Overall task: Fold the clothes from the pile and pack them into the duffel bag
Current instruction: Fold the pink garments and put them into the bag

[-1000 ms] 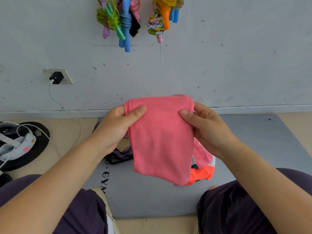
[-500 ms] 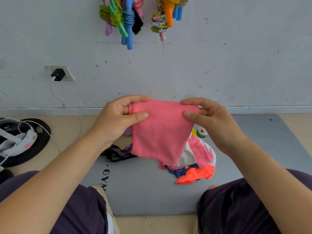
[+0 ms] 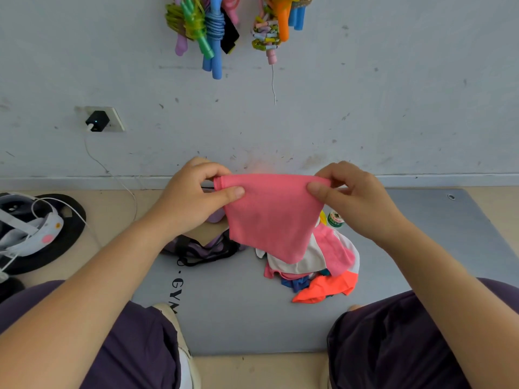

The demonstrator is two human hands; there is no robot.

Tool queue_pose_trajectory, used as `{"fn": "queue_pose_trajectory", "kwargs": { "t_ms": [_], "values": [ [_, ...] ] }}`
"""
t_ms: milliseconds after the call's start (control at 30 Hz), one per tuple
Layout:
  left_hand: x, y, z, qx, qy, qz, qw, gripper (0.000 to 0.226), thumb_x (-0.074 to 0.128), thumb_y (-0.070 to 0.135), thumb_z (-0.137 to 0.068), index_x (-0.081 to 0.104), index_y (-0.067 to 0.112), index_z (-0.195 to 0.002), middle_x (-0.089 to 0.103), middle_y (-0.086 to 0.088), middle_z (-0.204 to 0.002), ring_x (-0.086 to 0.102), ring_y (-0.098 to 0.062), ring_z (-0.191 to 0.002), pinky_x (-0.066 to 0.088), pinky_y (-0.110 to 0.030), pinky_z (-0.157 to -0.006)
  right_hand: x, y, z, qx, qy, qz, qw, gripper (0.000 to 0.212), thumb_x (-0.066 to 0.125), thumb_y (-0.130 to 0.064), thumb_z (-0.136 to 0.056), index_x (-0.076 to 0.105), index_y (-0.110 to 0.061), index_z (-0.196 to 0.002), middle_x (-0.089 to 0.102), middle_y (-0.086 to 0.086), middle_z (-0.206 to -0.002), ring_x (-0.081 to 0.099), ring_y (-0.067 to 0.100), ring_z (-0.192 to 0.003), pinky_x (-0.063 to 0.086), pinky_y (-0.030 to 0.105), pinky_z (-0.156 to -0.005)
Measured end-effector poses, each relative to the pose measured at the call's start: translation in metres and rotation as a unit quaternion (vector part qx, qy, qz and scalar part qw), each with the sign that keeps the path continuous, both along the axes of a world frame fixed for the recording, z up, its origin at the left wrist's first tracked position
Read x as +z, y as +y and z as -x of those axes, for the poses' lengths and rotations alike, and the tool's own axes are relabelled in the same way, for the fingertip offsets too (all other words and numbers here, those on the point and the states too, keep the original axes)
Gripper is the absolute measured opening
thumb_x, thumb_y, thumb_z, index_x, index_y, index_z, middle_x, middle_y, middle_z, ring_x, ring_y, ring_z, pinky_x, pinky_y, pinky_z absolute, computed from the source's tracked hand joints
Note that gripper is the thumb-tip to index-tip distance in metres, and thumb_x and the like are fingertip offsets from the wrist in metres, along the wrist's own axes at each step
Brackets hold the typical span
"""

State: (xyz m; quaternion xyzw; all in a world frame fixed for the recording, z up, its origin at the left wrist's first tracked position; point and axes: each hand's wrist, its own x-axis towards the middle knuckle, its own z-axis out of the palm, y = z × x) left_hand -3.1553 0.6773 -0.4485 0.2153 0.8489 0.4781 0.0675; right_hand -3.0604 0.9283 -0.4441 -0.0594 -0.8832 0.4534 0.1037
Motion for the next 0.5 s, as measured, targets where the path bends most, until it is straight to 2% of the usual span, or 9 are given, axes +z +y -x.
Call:
{"fn": "queue_pose_trajectory", "kwargs": {
  "t_ms": [67,133,200,233,300,367,433,500],
  "values": [
    [0.005,0.0,-0.003,-0.056,-0.145,-0.118,0.981,0.014,0.071,0.032,-0.082,0.064,0.02,-0.087,0.067,0.006,-0.088,0.062,-0.007,-0.084,0.047,-0.024,-0.081,0.001,-0.001,-0.002,0.044,-0.018,0.135,0.99,0.026,0.059,-0.04,-0.092,0.058,-0.016,-0.082,0.052,-0.002,-0.076,0.05,0.012,-0.072,0.043,0.026,-0.073],
    [0.004,0.003,-0.006,-0.076,-0.227,-0.198,0.95,0.017,0.07,0.033,-0.082,0.062,0.02,-0.089,0.066,0.006,-0.084,0.061,-0.009,-0.079,0.049,-0.023,-0.068,0.001,-0.005,-0.003,0.064,-0.028,0.225,0.972,0.027,0.053,-0.045,-0.092,0.052,-0.023,-0.077,0.043,-0.009,-0.067,0.043,0.007,-0.06,0.042,0.017,-0.061],
    [0.005,0.008,-0.01,-0.052,-0.253,-0.23,0.938,0.019,0.071,0.037,-0.081,0.065,0.023,-0.092,0.066,0.006,-0.086,0.061,-0.011,-0.079,0.049,-0.025,-0.061,0.0,-0.009,-0.004,0.06,-0.016,0.251,0.966,0.025,0.051,-0.047,-0.094,0.051,-0.03,-0.075,0.041,-0.016,-0.06,0.04,0.002,-0.051,0.039,0.013,-0.049],
    [0.004,0.01,-0.011,-0.042,-0.28,-0.254,0.925,0.021,0.071,0.037,-0.081,0.068,0.022,-0.095,0.069,0.004,-0.091,0.064,-0.013,-0.084,0.051,-0.026,-0.063,0.0,-0.011,-0.003,0.053,-0.004,0.248,0.967,0.025,0.051,-0.05,-0.093,0.051,-0.032,-0.075,0.041,-0.016,-0.06,0.04,0.002,-0.05,0.039,0.014,-0.047],
    [0.004,0.013,-0.015,-0.071,-0.372,-0.303,0.874,0.025,0.071,0.035,-0.083,0.077,0.02,-0.102,0.074,-0.001,-0.107,0.069,-0.018,-0.1,0.057,-0.028,-0.074,0.0,-0.011,-0.002,0.026,0.023,0.237,0.971,0.026,0.052,-0.056,-0.09,0.05,-0.034,-0.074,0.042,-0.016,-0.062,0.039,0.003,-0.054,0.037,0.02,-0.051],
    [0.003,0.015,-0.022,-0.132,-0.443,-0.287,0.839,0.024,0.075,0.031,-0.082,0.078,0.021,-0.103,0.072,-0.004,-0.115,0.069,-0.018,-0.106,0.057,-0.029,-0.079,0.002,-0.011,-0.001,-0.007,0.041,0.243,0.969,0.027,0.052,-0.056,-0.088,0.05,-0.033,-0.075,0.043,-0.014,-0.065,0.04,0.004,-0.059,0.035,0.025,-0.056],
    [0.0,0.018,-0.028,-0.162,-0.457,-0.247,0.839,0.021,0.074,0.023,-0.082,0.078,0.021,-0.103,0.072,-0.004,-0.117,0.069,-0.017,-0.105,0.057,-0.029,-0.078,0.0,-0.01,0.0,-0.024,0.051,0.293,0.955,0.024,0.055,-0.051,-0.089,0.052,-0.029,-0.08,0.049,-0.011,-0.068,0.045,0.005,-0.061,0.039,0.025,-0.057],
    [-0.003,0.02,-0.029,-0.153,-0.449,-0.255,0.843,0.024,0.069,0.02,-0.084,0.076,0.016,-0.106,0.071,-0.005,-0.117,0.069,-0.017,-0.105,0.058,-0.028,-0.077,0.0,-0.009,0.0,0.003,0.025,0.376,0.926,0.029,0.059,-0.052,-0.088,0.06,-0.023,-0.092,0.063,-0.006,-0.082,0.058,0.009,-0.074,0.048,0.028,-0.066]
  ]
}}
